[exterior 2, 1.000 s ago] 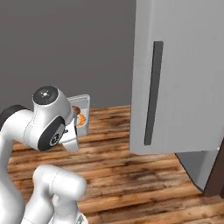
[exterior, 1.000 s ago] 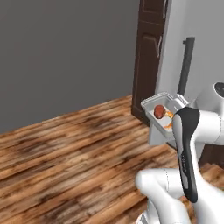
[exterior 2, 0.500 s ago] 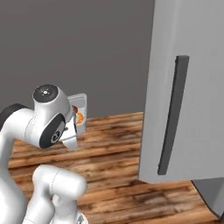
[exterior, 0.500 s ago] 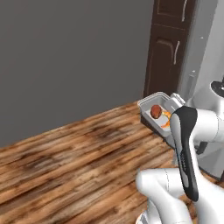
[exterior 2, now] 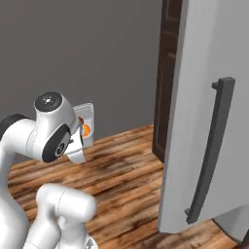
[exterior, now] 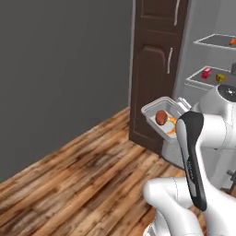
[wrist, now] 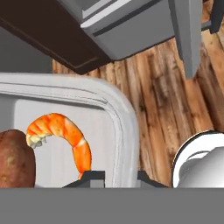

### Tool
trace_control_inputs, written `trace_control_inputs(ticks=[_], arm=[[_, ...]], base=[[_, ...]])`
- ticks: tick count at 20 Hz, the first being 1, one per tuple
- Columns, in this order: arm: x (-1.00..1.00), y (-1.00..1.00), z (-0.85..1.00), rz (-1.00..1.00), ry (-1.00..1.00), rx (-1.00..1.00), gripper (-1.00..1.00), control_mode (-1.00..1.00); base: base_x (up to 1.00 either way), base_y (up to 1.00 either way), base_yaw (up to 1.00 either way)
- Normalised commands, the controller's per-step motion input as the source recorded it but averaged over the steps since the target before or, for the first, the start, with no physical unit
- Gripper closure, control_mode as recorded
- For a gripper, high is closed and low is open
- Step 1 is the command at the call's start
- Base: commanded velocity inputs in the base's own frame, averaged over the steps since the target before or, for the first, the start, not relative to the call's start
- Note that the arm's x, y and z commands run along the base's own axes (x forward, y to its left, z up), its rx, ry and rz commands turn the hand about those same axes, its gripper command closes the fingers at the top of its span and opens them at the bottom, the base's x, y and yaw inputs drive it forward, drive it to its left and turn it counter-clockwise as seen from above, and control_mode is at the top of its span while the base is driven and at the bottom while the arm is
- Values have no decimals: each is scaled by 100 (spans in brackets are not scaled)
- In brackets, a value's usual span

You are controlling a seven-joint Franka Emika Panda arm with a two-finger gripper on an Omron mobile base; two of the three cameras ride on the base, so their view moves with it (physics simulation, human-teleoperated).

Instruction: Place the tupperware on the second highest shelf of the fridge. Make space for the tupperware among the existing items by rearranging them on the shelves if needed. Close the fridge door when finished.

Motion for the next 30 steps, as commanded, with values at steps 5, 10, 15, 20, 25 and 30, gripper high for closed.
trace_control_inputs(ticks=[5, 10, 15, 20, 25, 30], arm=[[0, 0, 0, 0, 0, 0, 100, 100], [0, 0, 0, 0, 0, 0, 100, 100], [0, 0, 0, 0, 0, 0, 100, 100], [0, 0, 0, 0, 0, 0, 100, 100], [0, 0, 0, 0, 0, 0, 100, 100], [0, 0, 0, 0, 0, 0, 100, 100]], base=[[47, 53, -69], [48, 54, -69], [61, 50, -64], [73, 19, -60], [82, 15, -55], [85, 38, -30]])
